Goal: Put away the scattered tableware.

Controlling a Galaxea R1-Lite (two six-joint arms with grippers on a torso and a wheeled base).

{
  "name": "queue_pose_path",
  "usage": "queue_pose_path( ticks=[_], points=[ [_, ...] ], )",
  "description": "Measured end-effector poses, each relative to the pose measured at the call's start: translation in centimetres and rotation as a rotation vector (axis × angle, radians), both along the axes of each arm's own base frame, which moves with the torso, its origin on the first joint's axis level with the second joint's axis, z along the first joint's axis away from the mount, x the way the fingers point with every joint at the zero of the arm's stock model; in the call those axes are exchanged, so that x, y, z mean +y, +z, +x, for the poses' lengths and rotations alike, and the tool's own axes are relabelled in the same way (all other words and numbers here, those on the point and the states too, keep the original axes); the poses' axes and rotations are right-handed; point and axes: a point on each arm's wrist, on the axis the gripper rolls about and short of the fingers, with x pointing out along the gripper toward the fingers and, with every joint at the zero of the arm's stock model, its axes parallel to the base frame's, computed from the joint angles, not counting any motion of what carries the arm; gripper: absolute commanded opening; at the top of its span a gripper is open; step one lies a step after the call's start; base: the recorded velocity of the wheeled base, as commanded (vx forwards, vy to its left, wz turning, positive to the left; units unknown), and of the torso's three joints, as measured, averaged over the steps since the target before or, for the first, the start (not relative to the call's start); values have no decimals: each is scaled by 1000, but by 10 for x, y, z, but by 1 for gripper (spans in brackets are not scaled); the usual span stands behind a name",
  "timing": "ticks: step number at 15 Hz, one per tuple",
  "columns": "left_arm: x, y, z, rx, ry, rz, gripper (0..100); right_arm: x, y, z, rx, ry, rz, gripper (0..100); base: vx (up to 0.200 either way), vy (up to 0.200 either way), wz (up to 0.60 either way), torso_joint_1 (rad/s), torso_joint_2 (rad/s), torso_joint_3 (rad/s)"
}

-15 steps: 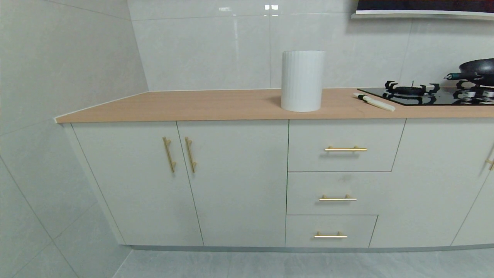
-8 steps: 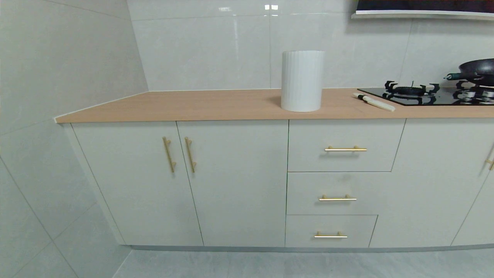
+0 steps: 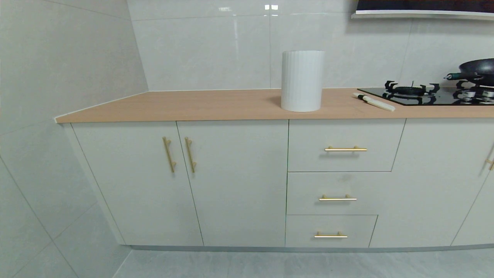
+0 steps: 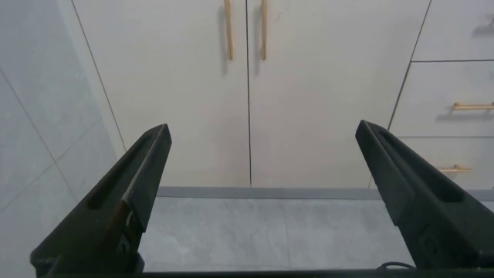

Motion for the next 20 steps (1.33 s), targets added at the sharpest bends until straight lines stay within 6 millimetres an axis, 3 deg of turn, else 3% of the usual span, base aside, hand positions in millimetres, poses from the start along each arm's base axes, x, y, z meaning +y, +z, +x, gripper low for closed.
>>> queue_pose_path(
  ticks=[20],
  points=[
    [0,0,0,0,0,-4,100,0,0,0,4,1,10,100,190,0,0,4,2,3]
  ],
)
